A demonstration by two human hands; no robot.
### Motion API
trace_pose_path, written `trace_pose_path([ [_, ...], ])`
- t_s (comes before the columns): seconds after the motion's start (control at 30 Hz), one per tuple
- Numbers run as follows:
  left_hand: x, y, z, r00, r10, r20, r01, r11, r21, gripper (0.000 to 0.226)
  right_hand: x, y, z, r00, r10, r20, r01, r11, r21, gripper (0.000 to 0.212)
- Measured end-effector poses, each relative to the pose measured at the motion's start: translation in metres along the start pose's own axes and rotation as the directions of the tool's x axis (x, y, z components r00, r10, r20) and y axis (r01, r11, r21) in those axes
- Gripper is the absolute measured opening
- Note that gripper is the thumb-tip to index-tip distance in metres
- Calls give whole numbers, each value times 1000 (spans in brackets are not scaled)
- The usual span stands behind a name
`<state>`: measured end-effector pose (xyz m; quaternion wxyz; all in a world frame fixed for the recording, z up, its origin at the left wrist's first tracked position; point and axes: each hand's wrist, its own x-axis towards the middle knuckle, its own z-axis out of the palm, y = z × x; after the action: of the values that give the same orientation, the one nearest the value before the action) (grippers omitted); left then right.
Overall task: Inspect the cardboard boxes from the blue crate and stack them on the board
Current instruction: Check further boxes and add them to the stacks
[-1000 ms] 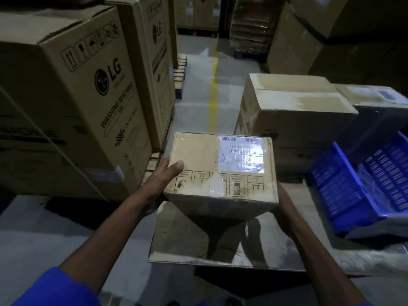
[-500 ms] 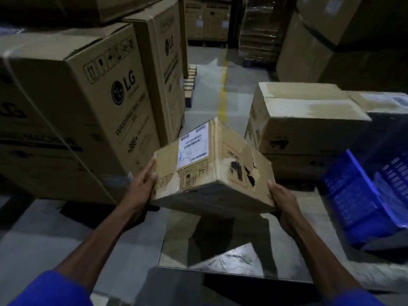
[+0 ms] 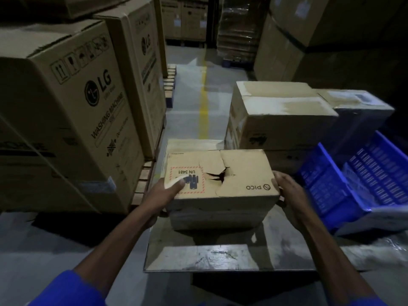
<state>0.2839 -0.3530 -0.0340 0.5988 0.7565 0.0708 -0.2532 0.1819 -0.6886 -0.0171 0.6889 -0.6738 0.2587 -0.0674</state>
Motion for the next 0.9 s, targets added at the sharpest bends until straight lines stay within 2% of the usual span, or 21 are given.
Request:
trace_pose_path([
  [0.1, 0, -3, -4, 998, -13, -53, 11, 999, -44, 46, -2, -3, 2, 999, 12, -34, -11, 999, 37, 33],
  [0.2, -2, -8, -15, 996, -31, -84, 23, 995, -98, 43, 3, 8, 11, 991, 118, -69, -114, 992, 59, 23],
  [0.27, -4, -10, -23, 994, -35, -102, 19, 989, -149, 50, 6, 30, 16, 973, 229, -33, -231, 972, -42, 33],
  [0.33, -4, -16, -31, 993, -34, -113, 10, 978, -210, 56, -1, 44, 24, 929, 370, 21, -369, 929, -34, 41],
  [0.4, -9, -18, -41, 987, 19, -160, -55, 973, -224, 41, -7, 48, 30, 908, 412, 73, -415, 909, 29, 42],
  [0.47, -15, -17, -48, 972, 95, -216, -130, 980, -153, 30, -11, 45, 33, 924, 369, 98, -377, 924, 73, 47],
  [0.57, -19, -22, -52, 929, 225, -294, -189, 971, 146, 42, -13, 32, 34, 958, 278, 68, -285, 947, 145, 90],
  [0.6, -21, -24, -50, 930, 243, -275, -186, 958, 220, 47, -13, 25, 32, 966, 252, 66, -259, 951, 168, 99],
  [0.63, -20, -25, -45, 941, 238, -240, -176, 952, 252, 54, -14, 16, 30, 974, 212, 73, -222, 958, 179, 96],
  [0.7, -20, -23, -32, 972, 169, -162, -127, 962, 242, 76, -15, 1, 25, 983, 153, 105, -173, 962, 212, 80],
  [0.8, -15, -9, -7, 995, 10, -98, -2, 997, 83, 112, -20, -23, 21, 983, 91, 160, -124, 971, 205, 89],
  [0.83, -15, -6, -1, 998, 3, -62, -4, 1000, -8, 110, -19, -28, 21, 983, 61, 175, -91, 982, 168, 85],
  [0.9, -26, 6, 10, 999, 21, 30, -14, 981, -195, 83, -19, -35, 22, 982, -7, 189, -6, 997, 71, 79],
])
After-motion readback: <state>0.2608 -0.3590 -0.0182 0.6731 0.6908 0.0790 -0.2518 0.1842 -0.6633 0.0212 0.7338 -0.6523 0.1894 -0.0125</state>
